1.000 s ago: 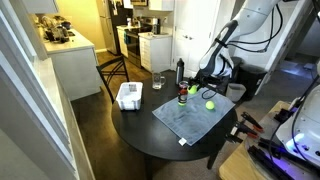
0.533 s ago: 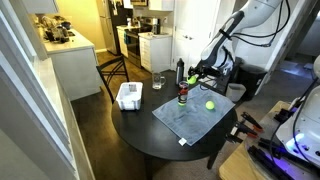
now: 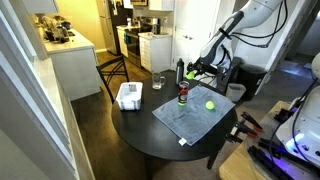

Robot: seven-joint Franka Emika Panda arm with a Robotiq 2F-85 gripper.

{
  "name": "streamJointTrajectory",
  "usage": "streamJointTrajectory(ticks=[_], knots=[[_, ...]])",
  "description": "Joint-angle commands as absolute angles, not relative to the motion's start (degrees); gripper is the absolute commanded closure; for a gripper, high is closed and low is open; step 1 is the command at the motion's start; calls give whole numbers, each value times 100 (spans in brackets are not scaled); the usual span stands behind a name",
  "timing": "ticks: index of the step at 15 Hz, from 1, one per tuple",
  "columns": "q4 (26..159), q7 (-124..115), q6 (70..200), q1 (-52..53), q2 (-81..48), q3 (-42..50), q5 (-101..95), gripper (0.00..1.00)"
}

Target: Put the left green ball in the container

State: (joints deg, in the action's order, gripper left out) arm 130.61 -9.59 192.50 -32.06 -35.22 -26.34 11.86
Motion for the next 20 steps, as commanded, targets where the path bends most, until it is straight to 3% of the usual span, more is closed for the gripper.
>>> streamJointTrajectory(ticks=[1, 13, 14, 17, 20], knots=[[12727, -1245, 19582, -3189, -4012, -2639, 886, 62], [12336, -1221, 19629, -3057, -4695, -2723, 624, 62], [12338, -1229, 19648, -3033, -4697, -2699, 623, 12], [12385, -1262, 19661, -3048, -4650, -2703, 624, 2], [12565, -1339, 19571, -3032, -4439, -2683, 714, 0]])
